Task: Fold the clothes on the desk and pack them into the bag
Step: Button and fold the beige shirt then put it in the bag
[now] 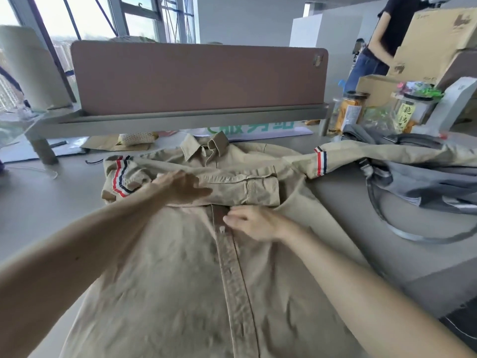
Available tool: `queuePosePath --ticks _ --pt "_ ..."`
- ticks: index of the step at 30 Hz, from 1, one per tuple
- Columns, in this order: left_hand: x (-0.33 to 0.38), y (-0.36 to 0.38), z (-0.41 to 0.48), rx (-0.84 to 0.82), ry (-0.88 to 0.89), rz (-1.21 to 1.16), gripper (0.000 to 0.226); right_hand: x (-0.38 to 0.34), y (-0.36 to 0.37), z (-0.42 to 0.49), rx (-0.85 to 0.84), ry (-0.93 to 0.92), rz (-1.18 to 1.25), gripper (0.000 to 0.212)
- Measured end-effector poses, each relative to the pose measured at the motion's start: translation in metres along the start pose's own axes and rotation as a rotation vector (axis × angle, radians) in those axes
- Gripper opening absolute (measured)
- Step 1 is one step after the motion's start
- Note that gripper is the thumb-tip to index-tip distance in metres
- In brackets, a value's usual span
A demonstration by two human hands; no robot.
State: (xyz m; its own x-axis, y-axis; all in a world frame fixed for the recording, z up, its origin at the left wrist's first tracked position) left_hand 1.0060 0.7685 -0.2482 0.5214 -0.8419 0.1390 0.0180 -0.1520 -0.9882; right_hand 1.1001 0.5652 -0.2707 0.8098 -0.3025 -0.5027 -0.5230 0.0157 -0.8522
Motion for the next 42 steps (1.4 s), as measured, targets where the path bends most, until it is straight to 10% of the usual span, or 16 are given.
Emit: queuePosePath --ticks 3,9,20,28,42 --pt "0.058 -0.001 0.014 0.276 0.156 0.076 0.043 0.037 -0.049 -0.005 0.308 0.122 0.180 0.037" --pt "0.132 0.026 0.077 0.186 0.323 -0.082 0.088 0.139 -0.139 -0.041 0.740 0.533 0.425 0.016" --pt "0.181 0.058 0.127 0.102 0.272 -0.108 0.104 0.235 -0.202 -0.080 0.885 0.676 1.310 0.056" --pt "0.196 0.066 0.125 0.138 0.438 -0.028 0.090 0.248 -0.233 -0.079 0.650 0.698 1.241 0.066" --pt "0.240 0.040 0.119 -0.094 0.593 0.052 0.047 0.337 -0.237 -0.102 1.049 0.752 1.353 0.068"
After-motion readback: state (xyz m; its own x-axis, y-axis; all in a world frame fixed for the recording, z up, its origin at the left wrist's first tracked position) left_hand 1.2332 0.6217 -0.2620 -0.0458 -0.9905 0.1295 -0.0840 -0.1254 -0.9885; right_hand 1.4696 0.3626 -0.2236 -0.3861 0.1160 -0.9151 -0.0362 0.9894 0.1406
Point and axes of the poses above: each hand's wrist, its own z-axis towards the middle knuckle, its own y-axis out of the palm, x = y × z, the point moved 3 cm from there along z, towards the middle knuckle, and after that the axes turned 2 degrees about -x, right-handed, at the moved point
